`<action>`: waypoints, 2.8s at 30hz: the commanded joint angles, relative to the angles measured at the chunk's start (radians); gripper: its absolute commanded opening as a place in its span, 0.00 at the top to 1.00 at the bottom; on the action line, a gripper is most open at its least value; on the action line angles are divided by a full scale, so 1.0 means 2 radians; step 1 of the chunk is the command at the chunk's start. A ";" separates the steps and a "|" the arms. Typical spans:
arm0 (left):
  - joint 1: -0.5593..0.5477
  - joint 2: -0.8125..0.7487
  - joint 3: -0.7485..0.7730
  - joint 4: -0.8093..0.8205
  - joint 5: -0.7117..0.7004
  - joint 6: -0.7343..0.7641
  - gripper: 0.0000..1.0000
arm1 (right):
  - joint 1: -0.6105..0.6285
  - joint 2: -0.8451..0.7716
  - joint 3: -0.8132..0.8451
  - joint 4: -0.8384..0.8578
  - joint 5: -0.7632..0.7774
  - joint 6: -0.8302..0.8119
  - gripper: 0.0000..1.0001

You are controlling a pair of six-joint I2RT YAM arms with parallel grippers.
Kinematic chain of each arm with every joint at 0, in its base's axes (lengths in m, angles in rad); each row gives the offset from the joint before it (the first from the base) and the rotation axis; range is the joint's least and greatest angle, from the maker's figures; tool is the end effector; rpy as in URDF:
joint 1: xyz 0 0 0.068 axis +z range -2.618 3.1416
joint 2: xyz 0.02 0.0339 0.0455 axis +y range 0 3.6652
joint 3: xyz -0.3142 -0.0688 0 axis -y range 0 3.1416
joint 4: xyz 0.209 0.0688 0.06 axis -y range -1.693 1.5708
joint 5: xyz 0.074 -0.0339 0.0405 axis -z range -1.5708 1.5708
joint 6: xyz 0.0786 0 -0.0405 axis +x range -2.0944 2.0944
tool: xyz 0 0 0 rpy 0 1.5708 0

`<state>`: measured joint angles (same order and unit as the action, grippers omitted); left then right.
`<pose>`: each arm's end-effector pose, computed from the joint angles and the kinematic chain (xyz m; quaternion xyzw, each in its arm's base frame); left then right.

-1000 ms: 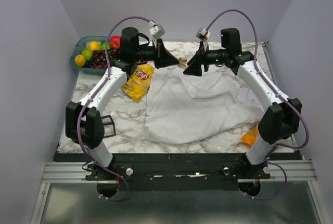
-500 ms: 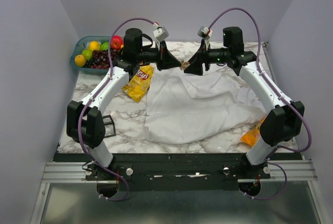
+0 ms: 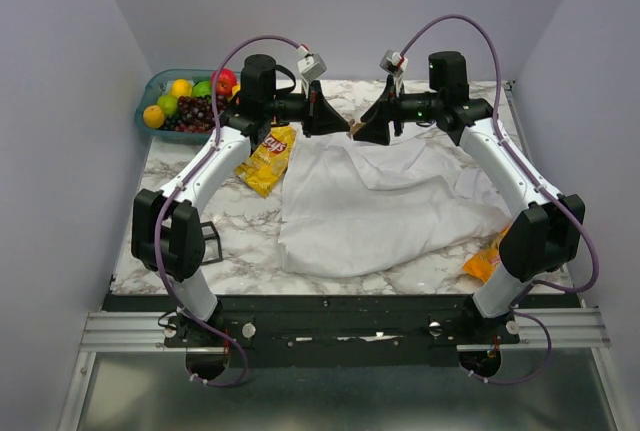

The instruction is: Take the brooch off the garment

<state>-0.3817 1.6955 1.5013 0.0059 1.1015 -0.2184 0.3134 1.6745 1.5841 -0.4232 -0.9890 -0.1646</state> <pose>0.3296 -0.2079 0.4233 0.3861 0.6271 -0.5457 0.3998 0.3300 0.1760 0.4093 -0.4125 0.6818 0.4417 0.4122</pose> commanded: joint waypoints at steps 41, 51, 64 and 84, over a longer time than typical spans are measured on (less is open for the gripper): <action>0.016 0.079 -0.040 0.433 0.089 -0.362 1.00 | 0.001 -0.011 0.085 -0.121 -0.048 -0.080 0.36; 0.014 0.077 -0.038 0.428 0.091 -0.354 1.00 | 0.001 -0.003 0.082 -0.094 -0.052 -0.035 0.51; 0.010 0.078 -0.036 0.428 0.097 -0.346 1.00 | 0.001 0.003 0.078 -0.076 -0.039 -0.002 0.55; 0.011 0.069 -0.037 0.374 0.073 -0.302 1.00 | -0.032 0.006 0.072 -0.068 -0.076 0.016 0.54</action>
<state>-0.3576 1.8553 1.4277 0.7654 1.2659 -0.8516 0.2466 1.6791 1.7252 -0.5919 -1.1130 -0.1623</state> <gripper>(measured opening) 0.012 0.462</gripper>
